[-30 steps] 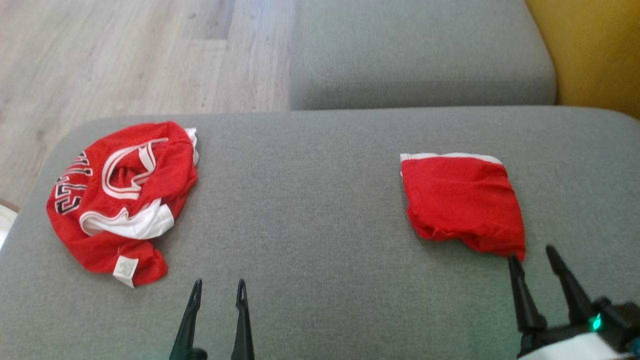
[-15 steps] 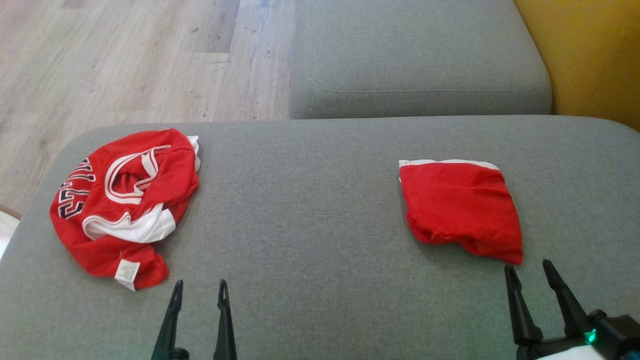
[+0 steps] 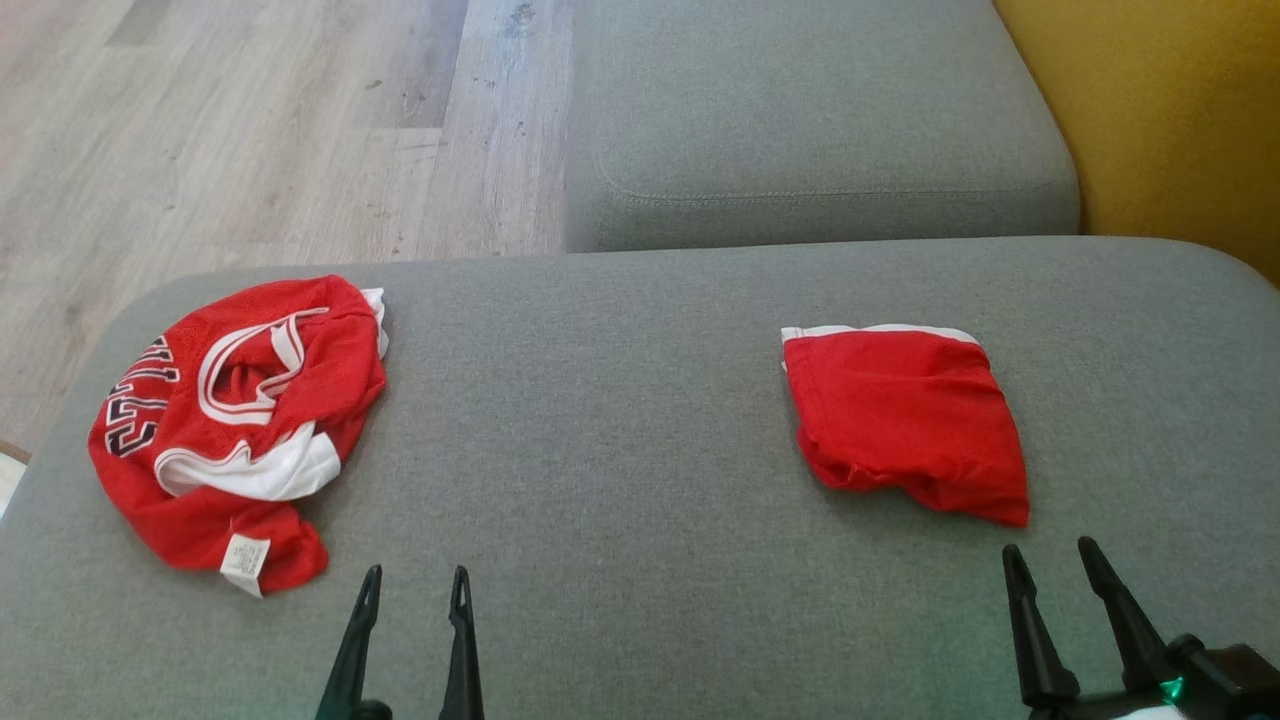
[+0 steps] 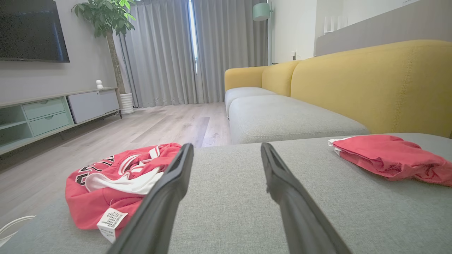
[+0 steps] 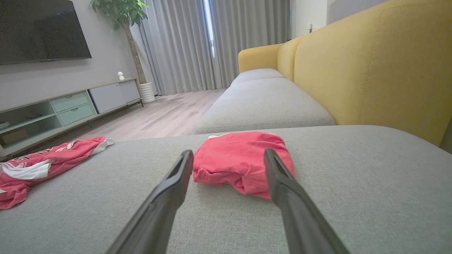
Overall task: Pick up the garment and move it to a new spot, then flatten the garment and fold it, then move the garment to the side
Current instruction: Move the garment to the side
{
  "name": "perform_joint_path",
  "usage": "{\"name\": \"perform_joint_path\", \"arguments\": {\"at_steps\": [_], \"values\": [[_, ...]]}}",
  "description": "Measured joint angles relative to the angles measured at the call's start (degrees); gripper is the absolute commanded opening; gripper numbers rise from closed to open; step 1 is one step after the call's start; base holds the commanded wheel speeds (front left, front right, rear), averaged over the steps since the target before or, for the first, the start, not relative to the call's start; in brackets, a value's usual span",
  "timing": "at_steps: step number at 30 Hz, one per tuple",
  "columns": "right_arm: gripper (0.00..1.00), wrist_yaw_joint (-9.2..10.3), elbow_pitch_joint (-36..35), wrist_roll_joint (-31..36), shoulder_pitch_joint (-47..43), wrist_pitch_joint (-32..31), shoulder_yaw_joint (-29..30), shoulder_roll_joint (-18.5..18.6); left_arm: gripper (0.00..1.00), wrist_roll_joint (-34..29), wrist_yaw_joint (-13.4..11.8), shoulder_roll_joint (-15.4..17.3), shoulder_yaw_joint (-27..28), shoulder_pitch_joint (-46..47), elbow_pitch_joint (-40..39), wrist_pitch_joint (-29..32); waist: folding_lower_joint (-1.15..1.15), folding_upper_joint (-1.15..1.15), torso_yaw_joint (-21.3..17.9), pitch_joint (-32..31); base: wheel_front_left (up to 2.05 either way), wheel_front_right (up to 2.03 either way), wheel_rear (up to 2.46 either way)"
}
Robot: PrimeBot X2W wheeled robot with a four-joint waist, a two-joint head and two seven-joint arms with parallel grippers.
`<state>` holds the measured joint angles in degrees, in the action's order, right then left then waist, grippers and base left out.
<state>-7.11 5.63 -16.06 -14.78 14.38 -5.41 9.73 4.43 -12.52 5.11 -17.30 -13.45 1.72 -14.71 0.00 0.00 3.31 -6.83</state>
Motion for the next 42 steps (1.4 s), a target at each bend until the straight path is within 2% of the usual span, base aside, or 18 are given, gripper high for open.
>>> {"name": "perform_joint_path", "arguments": {"at_steps": [13, 21, 24, 27, 33, 38, 39, 41, 42], "values": [[1.00, 0.00, 1.11, -1.40, 0.57, 0.00, 1.33, 0.09, 1.00, -0.47, 2.00, -0.43, -1.19, 0.00, -0.05, 0.00, 0.00, 0.00, 0.45, 3.15, 0.00, 0.00, 0.00], [1.00, 0.00, 7.48, -3.32, 8.54, -0.79, 3.80, 2.76, 1.00, -1.09, 1.96, -0.70, -1.71, 1.58, -1.55, 0.00, 0.00, 0.00, 1.34, 7.07, 0.00, 0.00, 0.00], [1.00, 0.00, 9.79, -3.02, 14.58, -4.68, 6.19, 4.52, 1.00, -2.03, 1.93, -0.89, -2.40, 3.52, -2.32, 0.00, 0.01, 0.00, 1.83, 9.37, 0.00, 0.00, 0.00], [1.00, 0.00, 12.83, -3.04, 20.18, -11.07, 8.11, 6.14, 1.00, -2.47, 1.94, -1.02, -3.13, 5.75, -2.48, 0.00, 0.02, 0.00, 2.54, 11.57, 0.00, 0.00, 0.00], [1.00, 0.00, 18.74, -6.08, 27.49, -22.48, 8.10, 9.02, 1.00, -2.48, 1.94, -1.23, -4.07, 7.44, -1.92, 0.00, 0.01, 0.00, 4.02, 15.61, 0.00, 0.00, 0.00], [1.00, 0.00, 22.26, -7.65, 31.74, -27.16, 7.26, 10.95, 1.00, -2.36, 1.92, -1.42, -4.93, 10.20, -1.25, 0.00, 0.01, 0.00, 4.82, 18.95, 0.00, 0.00, 0.00], [0.96, 0.00, 23.01, -7.87, 32.37, -27.63, 6.92, 11.05, 1.00, -2.32, 1.91, -1.45, -5.06, 10.65, -1.04, 0.00, 0.01, 0.00, 4.90, 19.61, 0.00, 0.00, 0.00], [0.41, 0.00, 24.34, -9.14, 33.32, -29.10, 5.81, 11.11, 1.00, -2.30, 1.89, -1.52, -5.55, 11.51, -0.74, 0.00, 0.01, 0.00, 5.01, 20.87, 0.00, 0.00, 0.00], [0.00, 0.00, 24.68, -10.07, 33.59, -29.81, 5.16, 11.13, 1.00, -2.03, 1.87, -1.59, -5.78, 11.90, -0.64, 0.00, 0.01, 0.00, 5.04, 21.48, 0.00, 0.00, 0.00]]}}
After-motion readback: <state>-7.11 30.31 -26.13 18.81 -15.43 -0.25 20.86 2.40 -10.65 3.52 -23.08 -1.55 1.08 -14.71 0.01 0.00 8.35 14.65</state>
